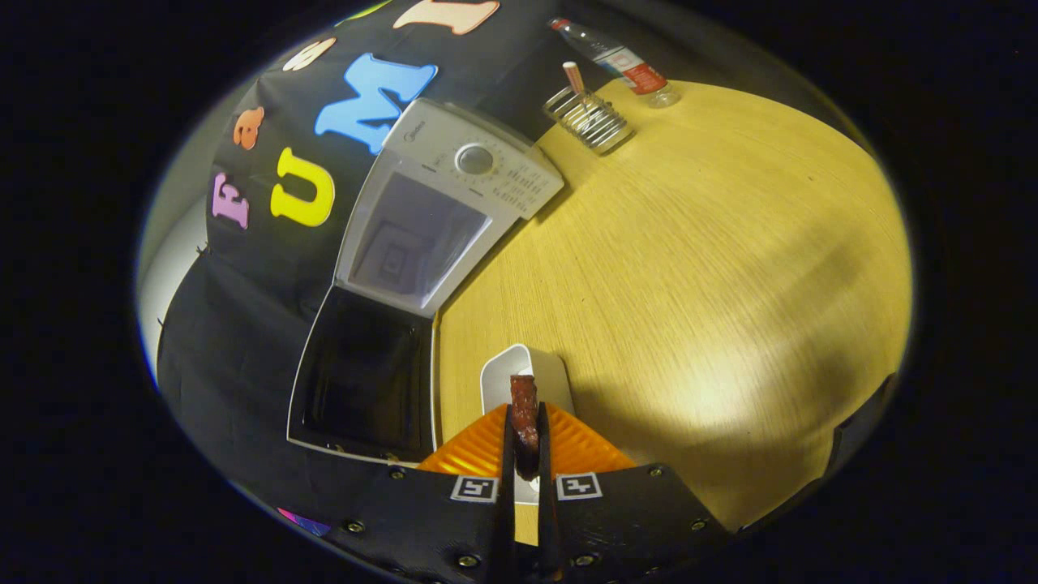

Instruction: Open the microwave, put the food inside, and close the microwave door.

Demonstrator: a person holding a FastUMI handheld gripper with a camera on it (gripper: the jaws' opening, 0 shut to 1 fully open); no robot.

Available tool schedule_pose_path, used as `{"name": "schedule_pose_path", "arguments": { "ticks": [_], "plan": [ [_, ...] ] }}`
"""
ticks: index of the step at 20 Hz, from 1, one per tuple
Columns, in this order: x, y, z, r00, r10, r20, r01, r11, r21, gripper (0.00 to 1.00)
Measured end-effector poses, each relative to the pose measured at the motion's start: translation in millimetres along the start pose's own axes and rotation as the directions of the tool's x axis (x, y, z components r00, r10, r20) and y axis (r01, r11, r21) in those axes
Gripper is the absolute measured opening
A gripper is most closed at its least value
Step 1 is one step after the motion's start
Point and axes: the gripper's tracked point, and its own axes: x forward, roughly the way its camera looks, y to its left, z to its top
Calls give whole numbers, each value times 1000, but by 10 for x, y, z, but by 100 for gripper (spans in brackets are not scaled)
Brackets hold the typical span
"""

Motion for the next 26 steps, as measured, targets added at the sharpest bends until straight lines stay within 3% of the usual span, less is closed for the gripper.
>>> {"name": "schedule_pose_path", "arguments": {
  "ticks": [9,12,26],
  "plan": [
    [-226,408,252,997,66,43,-63,996,-67,11],
    [-223,615,403,994,72,88,-58,987,-152,12],
    [438,1624,757,973,167,159,-107,938,-331,12]
  ]
}}
